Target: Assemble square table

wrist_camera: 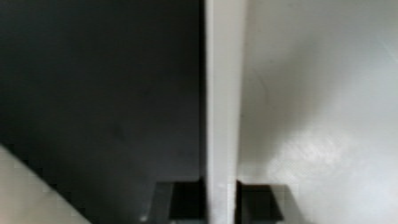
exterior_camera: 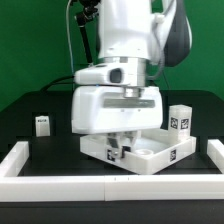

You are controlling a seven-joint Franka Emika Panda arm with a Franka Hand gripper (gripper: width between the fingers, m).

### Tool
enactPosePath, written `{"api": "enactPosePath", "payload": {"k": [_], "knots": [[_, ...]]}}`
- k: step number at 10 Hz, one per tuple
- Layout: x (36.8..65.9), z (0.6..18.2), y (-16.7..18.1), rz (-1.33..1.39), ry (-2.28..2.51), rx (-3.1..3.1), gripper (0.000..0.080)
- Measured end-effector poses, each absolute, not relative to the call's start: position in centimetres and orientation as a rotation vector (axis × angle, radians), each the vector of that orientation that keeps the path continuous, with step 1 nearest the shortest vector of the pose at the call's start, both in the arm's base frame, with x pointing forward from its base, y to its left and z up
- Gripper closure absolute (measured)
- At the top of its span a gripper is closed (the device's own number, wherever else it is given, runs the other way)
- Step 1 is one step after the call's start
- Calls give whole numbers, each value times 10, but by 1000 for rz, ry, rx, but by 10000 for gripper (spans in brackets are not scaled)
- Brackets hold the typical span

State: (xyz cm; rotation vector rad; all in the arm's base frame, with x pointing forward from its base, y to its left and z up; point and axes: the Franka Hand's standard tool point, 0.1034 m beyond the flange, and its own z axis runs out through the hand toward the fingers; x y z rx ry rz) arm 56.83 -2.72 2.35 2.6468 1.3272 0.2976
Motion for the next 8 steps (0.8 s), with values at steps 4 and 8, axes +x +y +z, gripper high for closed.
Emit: {"api": "enactPosePath", "payload": {"k": [4, 8], "knots": [[580, 24, -6, 323, 1655, 2397, 725], [600, 20, 30, 354, 2036, 1997, 714]]}}
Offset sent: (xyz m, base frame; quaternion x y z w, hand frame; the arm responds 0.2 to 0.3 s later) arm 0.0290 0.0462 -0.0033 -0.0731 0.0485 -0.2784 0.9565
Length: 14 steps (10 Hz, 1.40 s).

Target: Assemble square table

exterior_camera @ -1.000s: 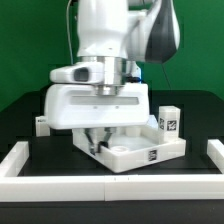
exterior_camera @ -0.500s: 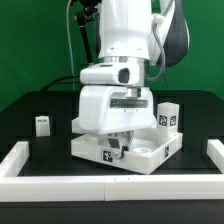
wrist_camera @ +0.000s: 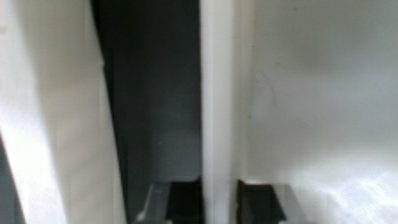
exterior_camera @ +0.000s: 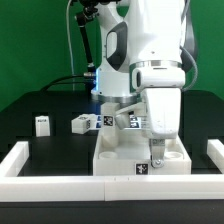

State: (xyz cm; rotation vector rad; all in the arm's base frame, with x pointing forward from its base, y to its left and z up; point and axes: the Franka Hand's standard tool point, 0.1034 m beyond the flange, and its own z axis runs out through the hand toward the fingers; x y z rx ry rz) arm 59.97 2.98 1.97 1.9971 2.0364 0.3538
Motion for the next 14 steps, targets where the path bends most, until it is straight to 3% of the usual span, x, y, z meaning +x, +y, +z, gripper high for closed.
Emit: {"api": "enactPosePath", "payload": {"k": [3, 5, 7, 14], "knots": [[601, 20, 34, 364, 2024, 2011, 714], [613, 20, 72, 412, 2030, 1997, 714], [628, 21, 87, 440, 2024, 1986, 712], [633, 20, 89, 384, 2031, 2014, 712]]}}
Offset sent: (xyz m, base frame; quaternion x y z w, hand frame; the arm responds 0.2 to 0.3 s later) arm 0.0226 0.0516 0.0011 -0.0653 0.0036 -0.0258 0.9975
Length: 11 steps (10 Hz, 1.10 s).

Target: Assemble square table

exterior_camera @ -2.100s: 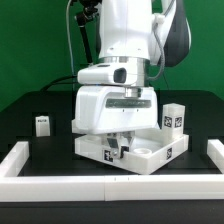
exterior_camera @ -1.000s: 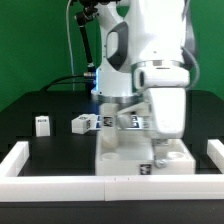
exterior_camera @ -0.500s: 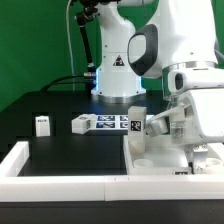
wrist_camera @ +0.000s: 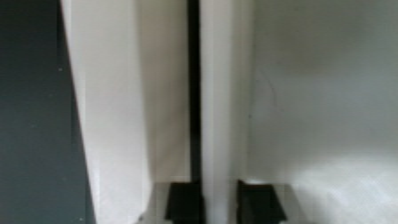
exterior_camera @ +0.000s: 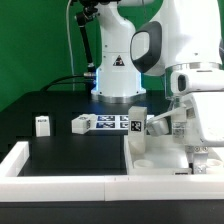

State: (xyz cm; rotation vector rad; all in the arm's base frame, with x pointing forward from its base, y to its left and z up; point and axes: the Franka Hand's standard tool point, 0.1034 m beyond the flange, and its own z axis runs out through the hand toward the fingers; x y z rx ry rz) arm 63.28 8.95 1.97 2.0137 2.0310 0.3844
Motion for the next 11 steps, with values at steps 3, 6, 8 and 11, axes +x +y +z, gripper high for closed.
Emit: {"api": "enactPosePath", "payload": {"k": [3, 6, 8, 11], "knots": [[618, 16, 89, 335, 2051, 2034, 499], [611, 18, 88, 316, 2058, 2042, 197], [611, 18, 88, 317, 2057, 2042, 152], [611, 18, 88, 317, 2057, 2043, 150]]}}
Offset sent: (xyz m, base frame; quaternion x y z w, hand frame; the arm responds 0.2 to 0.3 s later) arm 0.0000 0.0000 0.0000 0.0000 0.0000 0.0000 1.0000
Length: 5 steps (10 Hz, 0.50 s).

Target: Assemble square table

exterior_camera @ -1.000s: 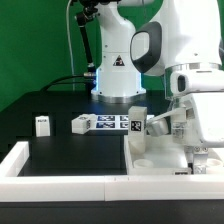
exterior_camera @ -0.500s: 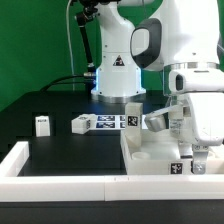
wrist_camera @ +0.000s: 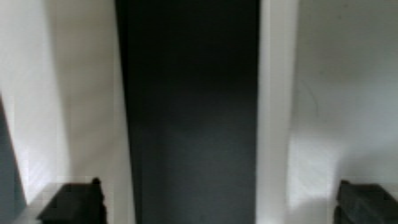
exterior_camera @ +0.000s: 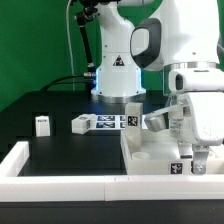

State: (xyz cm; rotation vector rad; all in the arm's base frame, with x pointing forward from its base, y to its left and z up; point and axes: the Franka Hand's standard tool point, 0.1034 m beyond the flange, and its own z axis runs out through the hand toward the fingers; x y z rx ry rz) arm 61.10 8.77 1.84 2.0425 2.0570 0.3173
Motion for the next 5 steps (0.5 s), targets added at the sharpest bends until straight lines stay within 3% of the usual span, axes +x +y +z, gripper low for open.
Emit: {"api": "enactPosePath", "payload": {"k": [5], "knots": [[611, 21, 85, 315, 2056, 2040, 150]]}}
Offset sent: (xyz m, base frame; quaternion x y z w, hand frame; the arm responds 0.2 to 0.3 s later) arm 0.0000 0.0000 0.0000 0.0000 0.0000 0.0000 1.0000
